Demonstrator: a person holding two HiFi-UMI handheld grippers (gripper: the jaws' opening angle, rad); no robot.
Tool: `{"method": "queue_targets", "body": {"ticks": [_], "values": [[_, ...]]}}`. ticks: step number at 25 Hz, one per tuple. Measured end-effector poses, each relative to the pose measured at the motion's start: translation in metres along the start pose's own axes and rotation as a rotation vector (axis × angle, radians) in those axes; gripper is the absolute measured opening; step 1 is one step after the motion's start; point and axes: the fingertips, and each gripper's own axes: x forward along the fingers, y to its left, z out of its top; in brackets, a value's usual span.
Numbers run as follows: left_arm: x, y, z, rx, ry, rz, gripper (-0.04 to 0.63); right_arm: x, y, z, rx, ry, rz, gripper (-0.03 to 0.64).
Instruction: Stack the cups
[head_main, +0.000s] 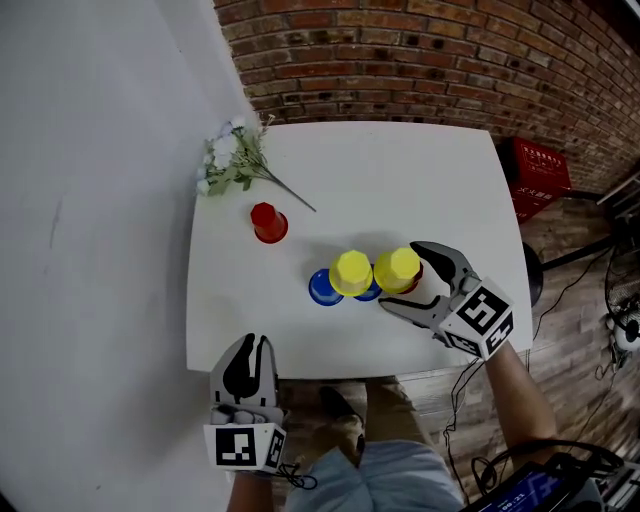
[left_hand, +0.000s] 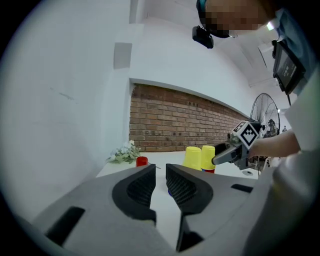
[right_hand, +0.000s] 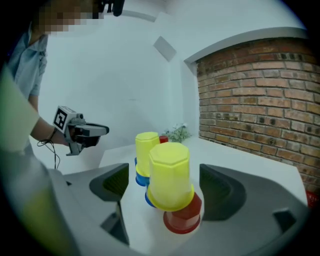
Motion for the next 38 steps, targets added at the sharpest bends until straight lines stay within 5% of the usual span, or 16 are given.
{"method": "queue_targets", "body": {"ticks": [3,9,15,22,29,38], "values": [[0.027,0.018,0.007,0.027,-0.014,0.01,0.117,-0.019,0.002,0.004,0.026,-0.02,0.017,0.467],[0.114,0.048,0.011,0.062,-0.003,0.008,0.385,-0.05,-0.003,0.014,0.114,-0.125,0.044,0.466],[0.194,0.061,-0.012,0.046,0.08,-0.021,0.388,-0.062,-0.025,0.008,0.167,-0.149,0.028,0.457],[0.228,0.072,-0.036,0.046,0.136,-0.018,0.382,-0.068,-0.042,-0.007,0.198,-0.148,-0.01,0.453],[0.239,0.081,-0.047,0.074,0.155,-0.002,0.25,-0.071,-0.046,-0.018,0.229,-0.16,-0.033,0.448],[0.213,0.058,0.016,0.081,0.15,-0.081,0.247,-0.074,-0.041,-0.042,0.285,-0.173,-0.085,0.437]]}}
